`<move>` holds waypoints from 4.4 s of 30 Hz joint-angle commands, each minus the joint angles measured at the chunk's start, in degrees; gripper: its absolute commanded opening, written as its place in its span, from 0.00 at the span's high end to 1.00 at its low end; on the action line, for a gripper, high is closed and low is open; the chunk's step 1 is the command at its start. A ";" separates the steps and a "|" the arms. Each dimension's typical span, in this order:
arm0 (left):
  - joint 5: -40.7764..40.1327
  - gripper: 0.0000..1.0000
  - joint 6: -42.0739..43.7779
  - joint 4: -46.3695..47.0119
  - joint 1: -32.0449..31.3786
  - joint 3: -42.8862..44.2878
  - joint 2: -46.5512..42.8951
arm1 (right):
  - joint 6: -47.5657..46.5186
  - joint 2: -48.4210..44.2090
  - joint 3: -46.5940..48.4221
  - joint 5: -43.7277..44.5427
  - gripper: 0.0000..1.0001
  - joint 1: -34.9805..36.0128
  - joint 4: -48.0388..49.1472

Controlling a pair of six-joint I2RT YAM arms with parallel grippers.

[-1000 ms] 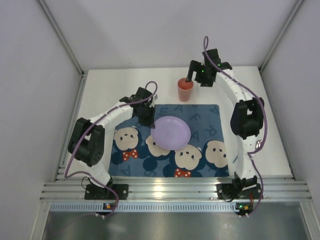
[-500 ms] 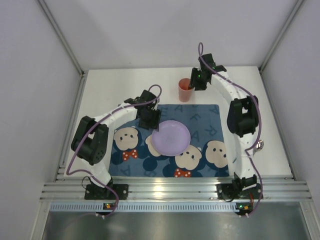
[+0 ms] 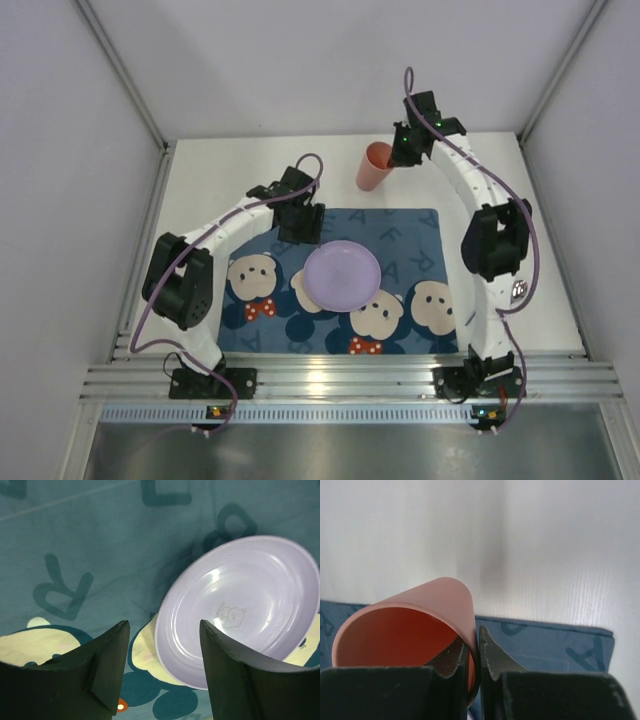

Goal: Set the dinner table for one person

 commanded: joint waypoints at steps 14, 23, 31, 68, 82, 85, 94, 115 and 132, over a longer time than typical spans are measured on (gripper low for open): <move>2.60 0.37 -0.73 0.93 2.42 8.74 0.44 | -0.22 -17.73 -27.98 12.75 1.00 0.80 -0.69; 1.73 0.37 -0.20 0.93 3.47 6.46 -1.14 | 0.92 -15.87 -28.50 17.51 1.00 0.89 -2.45; 2.43 0.38 -0.29 1.90 4.00 6.28 -0.80 | 1.98 -20.27 -30.26 14.61 0.49 0.89 -2.45; 9.20 0.43 -2.83 9.63 3.57 -1.36 2.28 | 12.52 -40.49 -71.22 -6.22 0.27 -47.98 1.59; 8.06 0.43 -3.10 9.72 5.41 -3.03 0.97 | 10.85 -28.19 -61.47 2.83 0.55 -39.37 3.00; 7.53 0.43 -3.27 9.63 5.67 -3.91 0.09 | 10.41 -25.29 -59.89 4.41 0.68 -36.99 3.44; 6.82 0.44 -3.36 9.19 6.11 -4.71 -1.06 | 8.92 -23.52 -59.35 6.43 1.00 -35.06 3.79; 27.73 0.41 -5.46 12.08 6.03 20.85 2.37 | 14.10 -43.73 -33.68 -10.84 1.00 -20.03 5.69; 36.10 0.37 -7.67 23.00 -0.21 23.87 0.18 | 30.62 -37.33 -36.59 -42.17 1.00 -5.53 36.22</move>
